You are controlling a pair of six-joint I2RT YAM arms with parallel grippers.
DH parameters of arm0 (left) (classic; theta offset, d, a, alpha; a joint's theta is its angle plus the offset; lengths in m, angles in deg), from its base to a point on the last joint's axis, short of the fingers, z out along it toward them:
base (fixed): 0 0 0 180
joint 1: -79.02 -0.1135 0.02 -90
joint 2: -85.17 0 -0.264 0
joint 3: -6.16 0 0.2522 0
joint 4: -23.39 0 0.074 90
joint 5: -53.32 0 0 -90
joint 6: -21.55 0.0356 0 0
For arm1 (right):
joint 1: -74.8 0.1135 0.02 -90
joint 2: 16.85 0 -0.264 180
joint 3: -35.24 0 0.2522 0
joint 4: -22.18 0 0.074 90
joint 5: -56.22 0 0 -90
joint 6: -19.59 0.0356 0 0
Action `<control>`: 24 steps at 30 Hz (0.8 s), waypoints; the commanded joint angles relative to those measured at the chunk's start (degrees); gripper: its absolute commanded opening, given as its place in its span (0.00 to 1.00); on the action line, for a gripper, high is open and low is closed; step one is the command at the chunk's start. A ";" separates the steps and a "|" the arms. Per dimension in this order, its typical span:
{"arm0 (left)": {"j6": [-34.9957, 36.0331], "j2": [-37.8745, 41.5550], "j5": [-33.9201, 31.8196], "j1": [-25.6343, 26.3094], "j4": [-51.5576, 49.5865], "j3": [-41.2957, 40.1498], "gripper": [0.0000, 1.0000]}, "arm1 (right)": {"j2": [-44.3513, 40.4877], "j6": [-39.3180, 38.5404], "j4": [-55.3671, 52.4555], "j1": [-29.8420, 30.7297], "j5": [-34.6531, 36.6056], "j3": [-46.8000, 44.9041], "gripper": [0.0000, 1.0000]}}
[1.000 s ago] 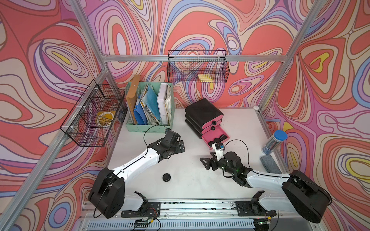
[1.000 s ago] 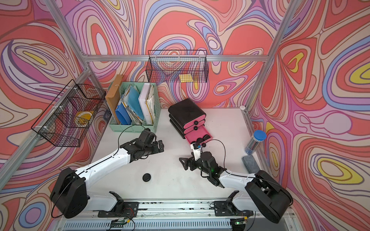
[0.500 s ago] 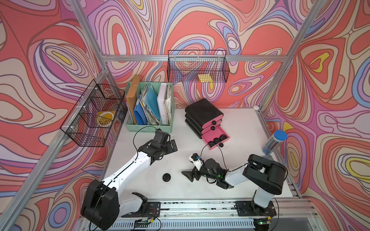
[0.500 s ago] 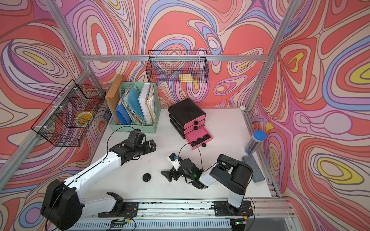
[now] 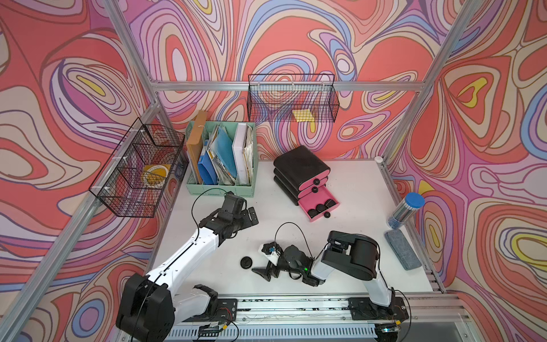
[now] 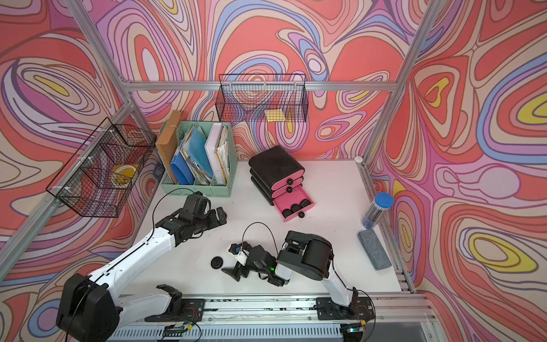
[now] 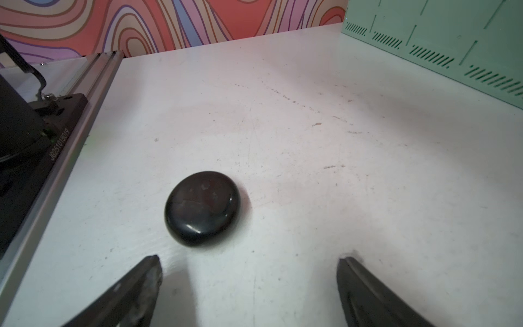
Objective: Put the bluetooth earphones in the drawer according to color
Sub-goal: Pick up the Bluetooth earphone from the center of the board.
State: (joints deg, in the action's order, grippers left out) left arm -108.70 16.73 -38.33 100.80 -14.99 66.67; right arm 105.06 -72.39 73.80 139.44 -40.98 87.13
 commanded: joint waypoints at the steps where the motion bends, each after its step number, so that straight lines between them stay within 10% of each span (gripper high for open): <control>1: 1.12 1.04 0.04 -0.51 -1.51 -0.88 0.99 | 2.42 -3.32 0.29 0.75 -1.80 2.36 0.98; 24: 1.49 1.90 -0.09 -1.67 -2.14 -1.39 0.99 | 7.12 -6.02 -22.21 1.36 -5.64 17.30 0.60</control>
State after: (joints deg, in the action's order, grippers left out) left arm -108.29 17.69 -38.33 99.60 -15.34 66.01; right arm 109.17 -77.83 56.99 140.43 -46.53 103.55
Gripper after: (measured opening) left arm 0.989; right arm 0.648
